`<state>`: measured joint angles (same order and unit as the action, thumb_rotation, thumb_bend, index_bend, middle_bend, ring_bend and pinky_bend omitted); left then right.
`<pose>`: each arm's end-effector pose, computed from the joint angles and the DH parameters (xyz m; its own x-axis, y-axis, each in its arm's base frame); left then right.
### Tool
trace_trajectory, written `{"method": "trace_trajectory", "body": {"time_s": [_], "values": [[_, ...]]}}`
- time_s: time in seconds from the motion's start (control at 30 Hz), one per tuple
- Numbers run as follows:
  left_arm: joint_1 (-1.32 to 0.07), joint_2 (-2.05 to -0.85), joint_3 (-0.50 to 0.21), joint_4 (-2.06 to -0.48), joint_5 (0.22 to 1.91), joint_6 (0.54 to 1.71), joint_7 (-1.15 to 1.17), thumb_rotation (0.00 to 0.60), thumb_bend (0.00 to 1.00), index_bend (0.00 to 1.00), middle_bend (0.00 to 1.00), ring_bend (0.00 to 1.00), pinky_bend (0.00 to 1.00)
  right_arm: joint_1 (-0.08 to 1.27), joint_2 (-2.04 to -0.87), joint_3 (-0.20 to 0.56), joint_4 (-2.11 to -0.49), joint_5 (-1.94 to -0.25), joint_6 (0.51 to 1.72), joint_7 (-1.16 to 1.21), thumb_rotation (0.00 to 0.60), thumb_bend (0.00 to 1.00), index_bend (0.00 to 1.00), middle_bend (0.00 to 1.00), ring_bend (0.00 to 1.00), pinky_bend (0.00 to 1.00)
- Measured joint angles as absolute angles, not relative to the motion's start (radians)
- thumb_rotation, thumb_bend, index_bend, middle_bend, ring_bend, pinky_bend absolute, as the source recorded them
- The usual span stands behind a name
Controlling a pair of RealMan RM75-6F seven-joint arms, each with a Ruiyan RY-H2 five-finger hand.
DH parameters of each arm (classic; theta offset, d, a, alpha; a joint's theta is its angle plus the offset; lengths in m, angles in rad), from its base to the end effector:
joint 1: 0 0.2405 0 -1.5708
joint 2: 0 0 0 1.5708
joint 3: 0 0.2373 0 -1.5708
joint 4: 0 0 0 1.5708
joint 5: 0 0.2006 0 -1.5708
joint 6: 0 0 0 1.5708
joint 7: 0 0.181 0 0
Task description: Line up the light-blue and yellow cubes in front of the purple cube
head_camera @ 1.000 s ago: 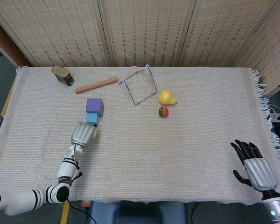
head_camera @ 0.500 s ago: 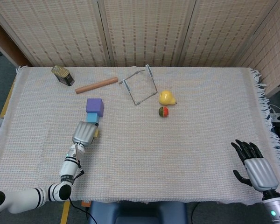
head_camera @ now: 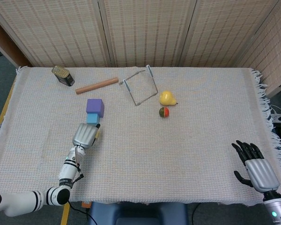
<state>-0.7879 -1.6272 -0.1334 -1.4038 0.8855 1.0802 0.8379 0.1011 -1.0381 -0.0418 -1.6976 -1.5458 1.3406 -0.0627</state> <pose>-0.1491 0.3735 -0.0271 0.7589 0.1433 0.6353 0.6459 -0.2901 -0.7062 -0.2893 -0.1962 0.1343 0.4557 -0.2247 0.8613 -0.8894 -0.0768 0.4506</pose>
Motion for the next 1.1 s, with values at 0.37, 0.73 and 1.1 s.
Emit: {"method": "trace_trajectory", "body": {"time_s": [0.37, 0.73, 1.1], "values": [[-0.673, -1.522, -0.012, -1.548, 1.091, 1.15, 0.659, 0.6, 0.78, 0.34, 1.0, 1.0, 1.0, 0.096, -1.039, -0.048, -1.702, -1.563, 1.35, -0.068, 0.6, 0.1, 0.0, 0.0, 0.0, 0.0], [-0.64, -1.557, 0.019, -1.494, 1.128, 1.106, 0.639, 0.6, 0.78, 0.22, 1.0, 1.0, 1.0, 0.096, -1.038, -0.049, -1.702, -1.562, 1.35, -0.067, 0.6, 0.1, 0.0, 0.0, 0.0, 0.0], [-0.643, -1.573, -0.008, -1.449, 1.068, 1.065, 0.682, 0.6, 0.78, 0.19, 1.0, 1.0, 1.0, 0.093, -1.036, -0.048, -1.702, -1.56, 1.354, -0.066, 0.6, 0.1, 0.0, 0.0, 0.0, 0.0]]}}
